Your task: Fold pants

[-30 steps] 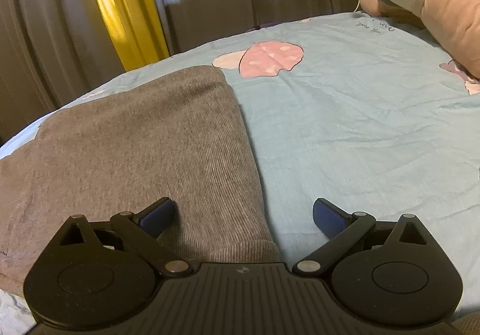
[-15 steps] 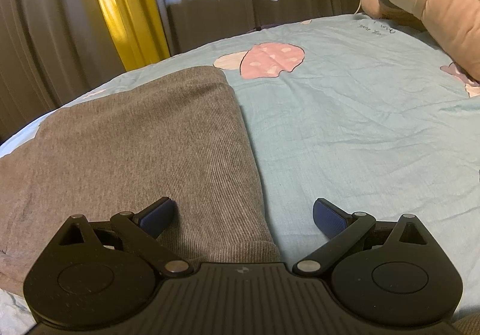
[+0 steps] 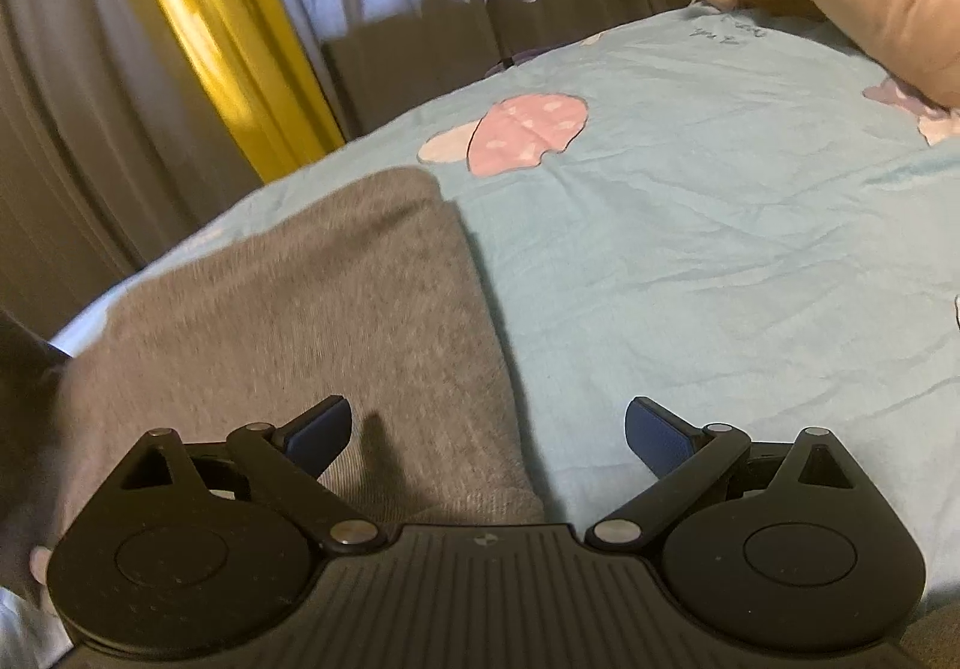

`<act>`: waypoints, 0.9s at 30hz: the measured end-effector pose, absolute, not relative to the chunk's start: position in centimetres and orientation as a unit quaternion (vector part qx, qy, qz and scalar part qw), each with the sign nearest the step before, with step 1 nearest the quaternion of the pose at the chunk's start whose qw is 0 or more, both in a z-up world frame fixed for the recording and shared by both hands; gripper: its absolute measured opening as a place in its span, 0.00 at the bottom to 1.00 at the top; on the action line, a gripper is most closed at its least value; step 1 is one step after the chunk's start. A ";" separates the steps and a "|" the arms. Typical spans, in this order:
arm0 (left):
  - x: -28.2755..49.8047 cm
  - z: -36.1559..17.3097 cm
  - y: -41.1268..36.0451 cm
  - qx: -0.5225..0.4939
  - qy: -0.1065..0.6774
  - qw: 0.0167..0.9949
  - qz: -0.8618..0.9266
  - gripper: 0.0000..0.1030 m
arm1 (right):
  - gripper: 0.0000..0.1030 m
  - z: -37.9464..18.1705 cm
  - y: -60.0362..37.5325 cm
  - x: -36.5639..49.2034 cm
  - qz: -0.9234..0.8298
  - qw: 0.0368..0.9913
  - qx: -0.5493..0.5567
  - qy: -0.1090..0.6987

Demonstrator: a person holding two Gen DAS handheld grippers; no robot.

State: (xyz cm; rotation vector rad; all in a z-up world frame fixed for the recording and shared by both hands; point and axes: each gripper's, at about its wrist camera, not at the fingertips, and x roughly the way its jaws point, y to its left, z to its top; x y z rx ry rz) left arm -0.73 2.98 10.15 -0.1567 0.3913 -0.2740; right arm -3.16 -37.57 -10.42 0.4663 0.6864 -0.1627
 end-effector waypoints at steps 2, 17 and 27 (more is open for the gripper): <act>-1.1 9.1 -1.7 -0.057 0.203 0.963 -0.169 0.23 | 0.96 -10.1 -38.1 -3.6 -0.076 0.912 0.242 0.323; -5.7 2.2 -4.6 -0.115 0.360 0.916 -0.134 0.73 | 0.96 -7.3 -39.8 -6.1 0.020 0.903 0.322 0.283; -7.5 3.0 6.0 -0.129 0.374 0.918 0.033 0.77 | 0.96 -8.9 -37.7 -0.9 0.077 0.825 0.408 0.384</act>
